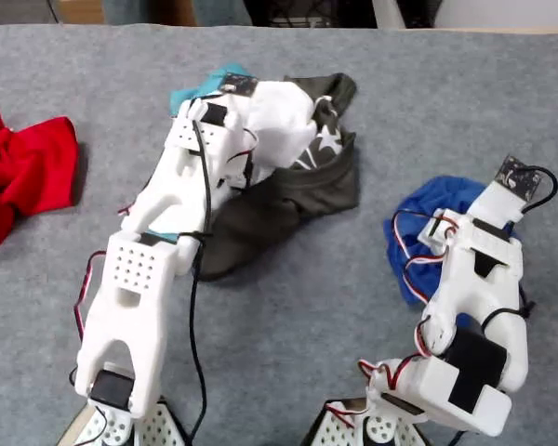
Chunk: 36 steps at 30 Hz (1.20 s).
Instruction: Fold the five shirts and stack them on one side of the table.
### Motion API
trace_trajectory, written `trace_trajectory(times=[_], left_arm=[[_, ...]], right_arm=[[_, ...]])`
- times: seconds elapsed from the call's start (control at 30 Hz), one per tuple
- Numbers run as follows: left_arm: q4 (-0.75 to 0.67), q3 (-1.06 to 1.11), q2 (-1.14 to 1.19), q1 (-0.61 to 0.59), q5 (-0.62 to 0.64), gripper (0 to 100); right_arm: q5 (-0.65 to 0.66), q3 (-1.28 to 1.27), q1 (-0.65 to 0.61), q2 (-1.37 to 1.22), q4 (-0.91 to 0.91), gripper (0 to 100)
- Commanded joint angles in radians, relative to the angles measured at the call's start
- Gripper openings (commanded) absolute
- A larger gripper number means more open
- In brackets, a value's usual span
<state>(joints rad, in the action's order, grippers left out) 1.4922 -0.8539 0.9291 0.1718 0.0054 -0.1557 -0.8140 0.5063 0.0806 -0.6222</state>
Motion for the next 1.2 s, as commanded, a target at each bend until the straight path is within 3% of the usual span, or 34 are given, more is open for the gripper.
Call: trace_trajectory(times=[0.0,0.23,0.5,0.67,0.77,0.9,1.03,1.17], left_arm=[[0.126,-0.147,-0.044,-0.127,-0.031,3],[0.267,-0.573,-0.147,-0.486,-0.028,3],[0.265,-0.704,-0.213,-0.944,-0.02,3],[0.265,-0.783,-0.218,-1.056,0.049,3],[0.269,-0.776,-0.222,-1.001,0.077,8],[0.272,-0.696,-0.25,-0.816,0.081,25],[0.272,-0.532,-0.347,-0.558,0.074,27],[0.27,-0.208,-0.45,-0.272,0.072,27]], right_arm=[[-0.009,-0.007,0.006,-0.01,0.012,1.3],[-0.009,-0.007,0.006,-0.01,0.012,1.4],[-0.009,-0.007,0.006,-0.01,0.012,1.4],[-0.009,-0.007,0.006,-0.01,0.012,1.4],[-0.009,-0.007,0.006,-0.01,0.012,1.4],[-0.009,-0.007,0.006,-0.01,0.012,1.4],[-0.009,-0.007,0.006,-0.01,0.012,1.4],[-0.009,-0.007,0.006,-0.01,0.012,1.4]])
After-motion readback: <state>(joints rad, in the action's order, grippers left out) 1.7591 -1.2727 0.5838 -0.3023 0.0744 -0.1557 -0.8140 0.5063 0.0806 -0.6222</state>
